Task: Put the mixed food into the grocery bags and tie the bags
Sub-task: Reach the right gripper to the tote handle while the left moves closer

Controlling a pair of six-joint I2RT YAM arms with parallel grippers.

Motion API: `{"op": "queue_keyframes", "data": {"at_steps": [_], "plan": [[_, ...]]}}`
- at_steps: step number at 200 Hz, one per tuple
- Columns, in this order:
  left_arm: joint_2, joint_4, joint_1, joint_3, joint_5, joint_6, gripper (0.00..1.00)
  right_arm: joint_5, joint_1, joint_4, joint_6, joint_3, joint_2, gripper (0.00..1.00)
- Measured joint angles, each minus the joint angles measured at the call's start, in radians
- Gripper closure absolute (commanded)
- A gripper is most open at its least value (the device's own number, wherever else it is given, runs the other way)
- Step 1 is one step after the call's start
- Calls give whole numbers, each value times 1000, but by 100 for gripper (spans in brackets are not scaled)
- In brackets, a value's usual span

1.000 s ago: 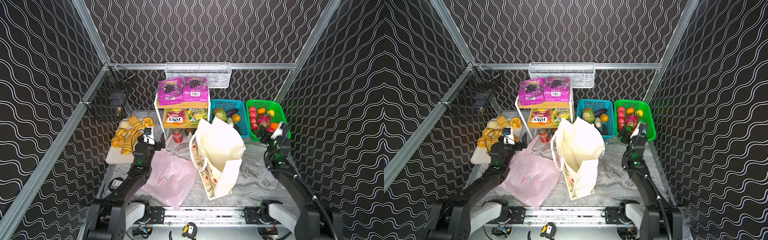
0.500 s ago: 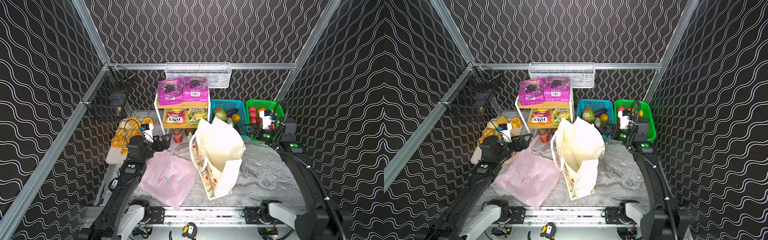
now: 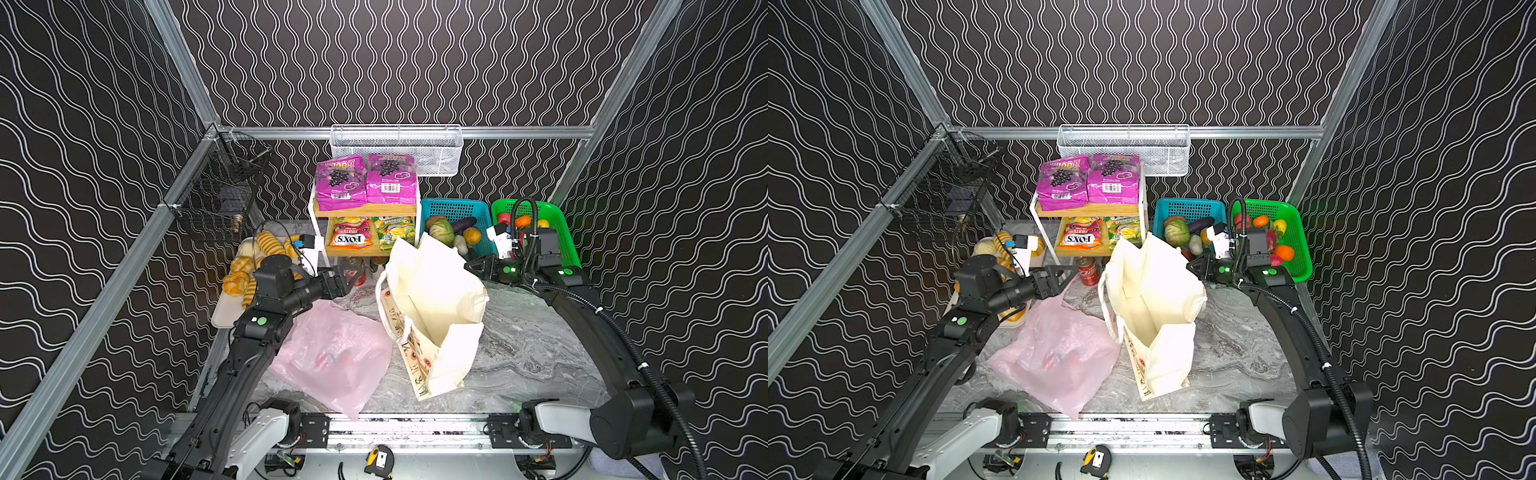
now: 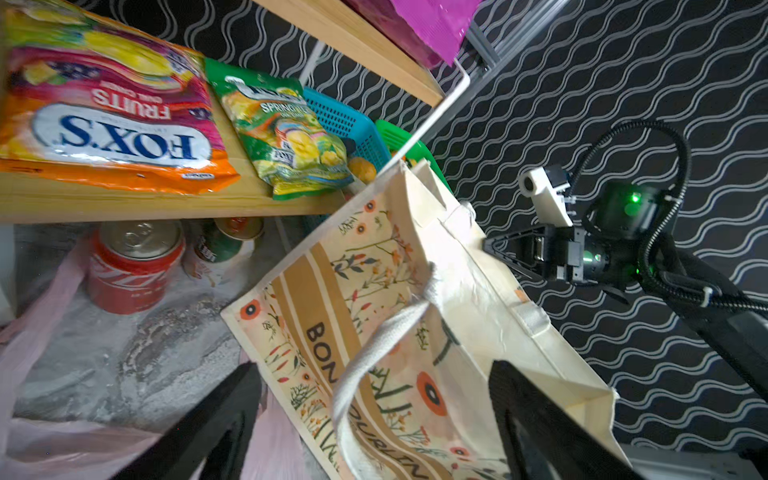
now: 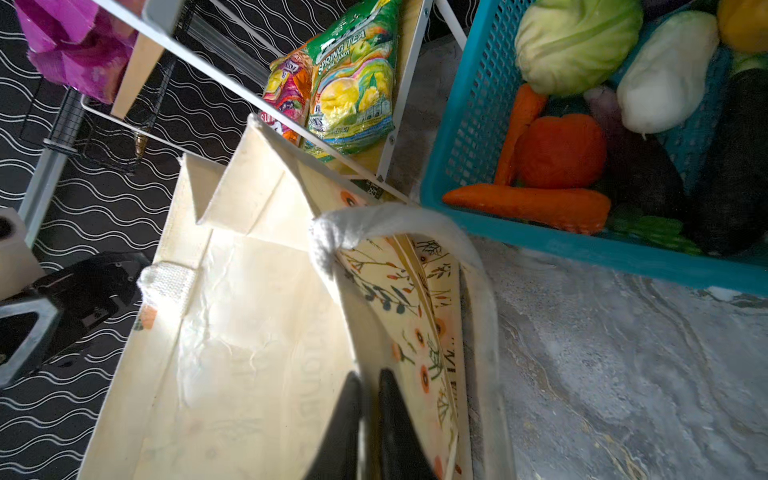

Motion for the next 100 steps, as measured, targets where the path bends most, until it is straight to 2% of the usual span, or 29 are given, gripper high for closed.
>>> {"op": "queue_keyframes", "data": {"at_steps": [33, 72, 100], "plan": [[63, -104, -124, 117, -27, 51, 11, 90, 31, -59, 19, 9, -87, 100], [172, -234, -275, 247, -85, 109, 7, 280, 51, -78, 122, -53, -259, 100], [253, -309, -367, 304, -162, 152, 12, 431, 52, -97, 156, -116, -264, 100]]}}
